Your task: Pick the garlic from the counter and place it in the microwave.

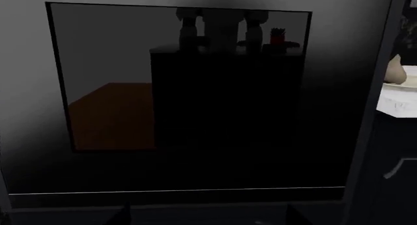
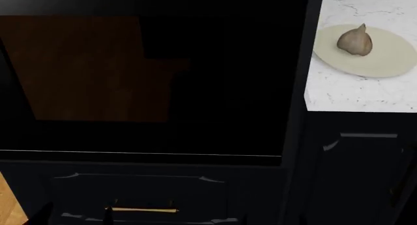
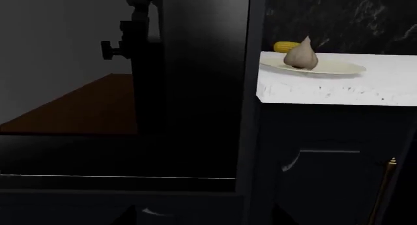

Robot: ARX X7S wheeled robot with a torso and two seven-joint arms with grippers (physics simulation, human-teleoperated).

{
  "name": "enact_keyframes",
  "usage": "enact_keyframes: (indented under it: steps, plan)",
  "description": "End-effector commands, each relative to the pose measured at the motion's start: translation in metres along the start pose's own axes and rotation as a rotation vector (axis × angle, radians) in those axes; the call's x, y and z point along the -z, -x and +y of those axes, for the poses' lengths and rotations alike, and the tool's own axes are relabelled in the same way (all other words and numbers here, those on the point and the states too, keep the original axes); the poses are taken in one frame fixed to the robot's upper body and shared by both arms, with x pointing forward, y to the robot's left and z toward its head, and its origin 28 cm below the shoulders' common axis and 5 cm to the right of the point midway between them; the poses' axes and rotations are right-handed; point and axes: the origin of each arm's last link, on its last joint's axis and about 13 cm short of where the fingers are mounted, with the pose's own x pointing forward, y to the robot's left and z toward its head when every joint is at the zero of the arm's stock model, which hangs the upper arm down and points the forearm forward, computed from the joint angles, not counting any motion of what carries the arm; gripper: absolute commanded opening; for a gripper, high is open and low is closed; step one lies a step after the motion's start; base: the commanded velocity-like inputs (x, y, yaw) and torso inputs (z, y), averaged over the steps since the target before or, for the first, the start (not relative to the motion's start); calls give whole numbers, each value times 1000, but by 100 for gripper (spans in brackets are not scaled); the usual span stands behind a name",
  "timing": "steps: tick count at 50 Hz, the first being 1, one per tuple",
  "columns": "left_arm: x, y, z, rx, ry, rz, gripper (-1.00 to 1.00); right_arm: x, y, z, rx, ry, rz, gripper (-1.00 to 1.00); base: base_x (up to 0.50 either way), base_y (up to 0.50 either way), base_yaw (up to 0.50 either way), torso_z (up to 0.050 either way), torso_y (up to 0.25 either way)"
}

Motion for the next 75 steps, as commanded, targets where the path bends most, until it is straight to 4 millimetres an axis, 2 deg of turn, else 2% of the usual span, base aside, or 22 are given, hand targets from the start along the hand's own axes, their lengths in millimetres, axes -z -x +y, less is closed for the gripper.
enact_keyframes:
  steps: [1, 7, 14, 23, 30, 37, 48, 56, 63, 75]
  plan:
    - [-22, -9, 1, 13, 3, -44, 100, -19, -1, -6, 21, 26, -44, 100, 0, 0, 0, 50, 45]
    - [-43, -25, 6, -6, -37, -87, 100, -49, -4, -20, 90, 51, -120, 100, 0, 0, 0, 50, 44]
    - [-68, -38, 10, -7, -13, -113, 100, -96, 3, -55, 293, 99, -215, 100, 0, 0, 0, 24, 16]
    - [-85, -45, 12, -4, -26, -133, 100, -145, 37, -94, 548, 121, -322, 100, 0, 0, 0, 0, 0]
    - [-85, -44, 11, 8, -25, -131, 100, -168, 70, -116, 746, 154, -374, 100, 0, 0, 0, 0, 0]
    - [-82, -43, 11, 16, -25, -126, 100, -181, 92, -130, 886, 154, -445, 100, 0, 0, 0, 0, 0]
    - [-83, -39, 9, 35, -21, -129, 100, -209, 152, -145, 1073, 151, -557, 100, 0, 0, 0, 0, 0]
    - [-91, -37, 9, 41, -15, -155, 100, -214, 181, -150, 1147, 133, -619, 100, 0, 0, 0, 0, 0]
    - [-92, -36, 8, 50, -16, -162, 100, -211, 177, -149, 1117, 125, -615, 100, 0, -45, 0, 0, 0]
    - [-95, -35, 7, 55, -8, -165, 100, -211, 171, -147, 1087, 109, -622, 100, 0, -500, 0, 0, 0]
